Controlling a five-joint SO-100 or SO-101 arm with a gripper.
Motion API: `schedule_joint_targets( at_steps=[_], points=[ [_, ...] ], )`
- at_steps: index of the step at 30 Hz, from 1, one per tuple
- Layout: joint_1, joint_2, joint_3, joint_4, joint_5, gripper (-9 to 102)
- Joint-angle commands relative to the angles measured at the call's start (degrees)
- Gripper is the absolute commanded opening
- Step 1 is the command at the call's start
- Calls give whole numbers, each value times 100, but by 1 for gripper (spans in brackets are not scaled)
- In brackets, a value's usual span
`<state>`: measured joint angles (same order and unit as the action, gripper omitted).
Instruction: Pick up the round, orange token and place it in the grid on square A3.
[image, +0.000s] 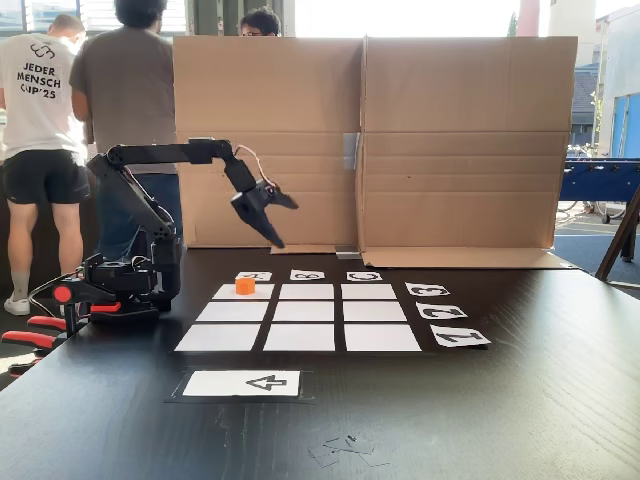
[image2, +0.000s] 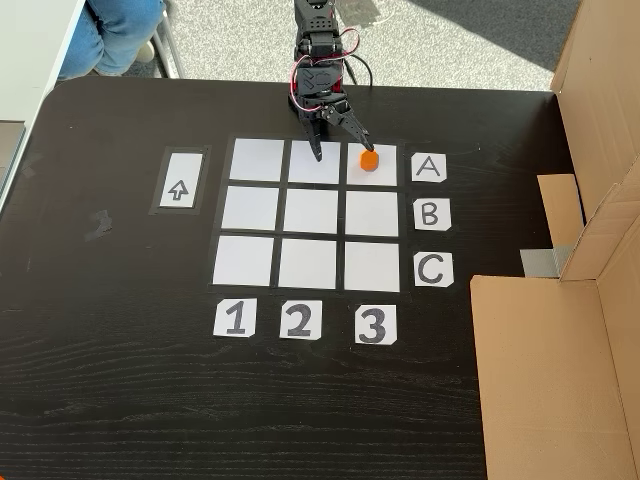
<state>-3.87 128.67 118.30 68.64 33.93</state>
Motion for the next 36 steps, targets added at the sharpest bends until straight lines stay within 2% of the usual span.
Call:
schedule_joint_targets(
  at_steps=[1,4,6,15,23,26,33,36],
  points=[
    [2109,554,-1969,-44,334,52],
    [3120,729,-2347,-220,694,50],
    [3709,888,-2443,-255,984,43],
    [6240,1679,-2312,-835,2426,1],
    [8640,2654,-1107,-1951,4043,0],
    [9352,3015,-519,-1995,4271,0],
    [10072,3990,1521,-2101,4421,0],
    [10195,4632,2777,-2479,4421,0]
  ],
)
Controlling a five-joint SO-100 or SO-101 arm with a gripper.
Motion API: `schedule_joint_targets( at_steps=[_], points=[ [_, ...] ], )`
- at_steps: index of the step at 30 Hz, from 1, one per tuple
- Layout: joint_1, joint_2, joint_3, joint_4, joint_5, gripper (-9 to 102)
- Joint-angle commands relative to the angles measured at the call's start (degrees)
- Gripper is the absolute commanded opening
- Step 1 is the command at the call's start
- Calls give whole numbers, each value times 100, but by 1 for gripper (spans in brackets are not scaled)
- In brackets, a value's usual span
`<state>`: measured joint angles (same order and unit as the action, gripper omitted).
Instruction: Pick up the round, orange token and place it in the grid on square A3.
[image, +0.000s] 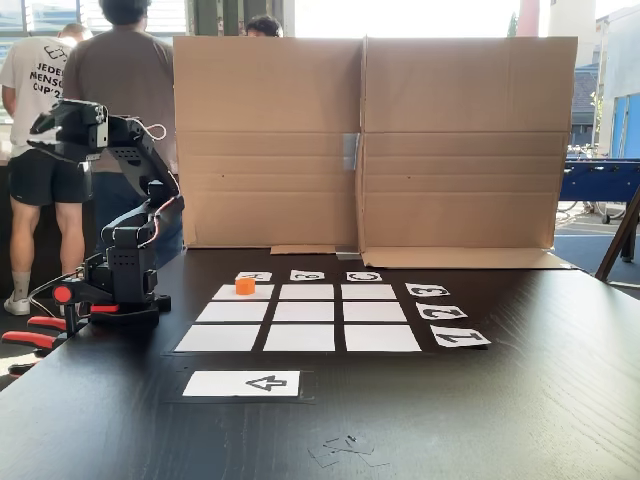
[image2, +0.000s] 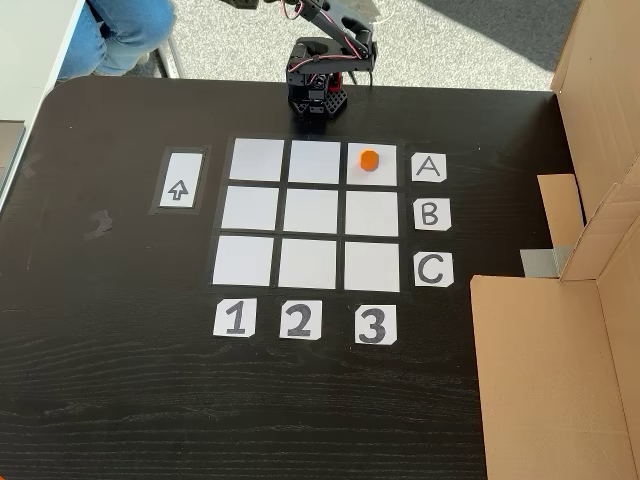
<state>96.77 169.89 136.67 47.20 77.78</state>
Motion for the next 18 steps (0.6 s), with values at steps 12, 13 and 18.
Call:
schedule_joint_targets(
  at_steps=[12,13,18],
  points=[
    [756,2083,3366,-598,624,0],
    [765,2083,3454,-606,624,0],
    [791,2083,3823,-729,633,0]
  ],
)
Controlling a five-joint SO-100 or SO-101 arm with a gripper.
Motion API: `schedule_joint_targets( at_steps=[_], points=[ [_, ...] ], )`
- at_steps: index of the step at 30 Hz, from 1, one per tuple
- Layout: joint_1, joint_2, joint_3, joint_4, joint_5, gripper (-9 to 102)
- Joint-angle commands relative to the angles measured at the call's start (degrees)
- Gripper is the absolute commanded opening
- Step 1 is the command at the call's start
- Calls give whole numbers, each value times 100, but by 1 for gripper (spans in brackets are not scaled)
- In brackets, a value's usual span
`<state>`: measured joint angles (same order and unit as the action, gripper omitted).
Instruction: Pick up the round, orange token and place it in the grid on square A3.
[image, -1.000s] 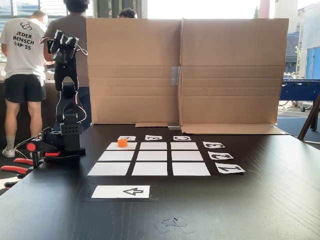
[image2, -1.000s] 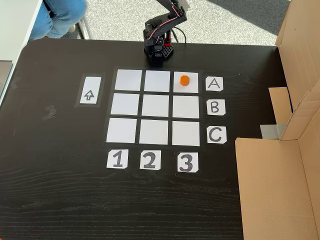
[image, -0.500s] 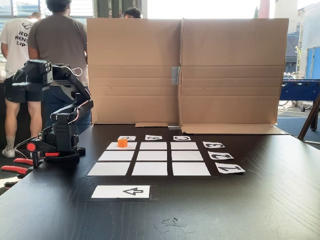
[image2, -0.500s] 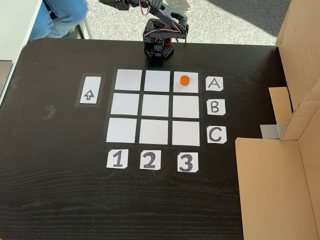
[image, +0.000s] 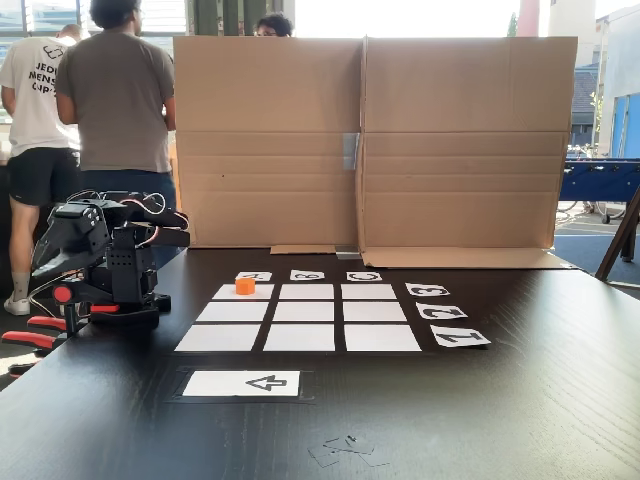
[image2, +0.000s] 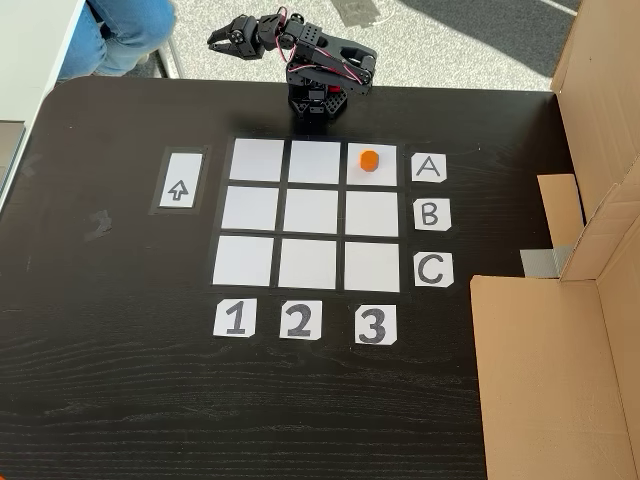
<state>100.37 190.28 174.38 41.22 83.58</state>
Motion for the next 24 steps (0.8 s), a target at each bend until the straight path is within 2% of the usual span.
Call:
schedule_joint_targets(
  at_steps=[1,24],
  points=[
    [448,44,53,-132,79,0],
    [369,44,53,-132,105,0]
  ],
)
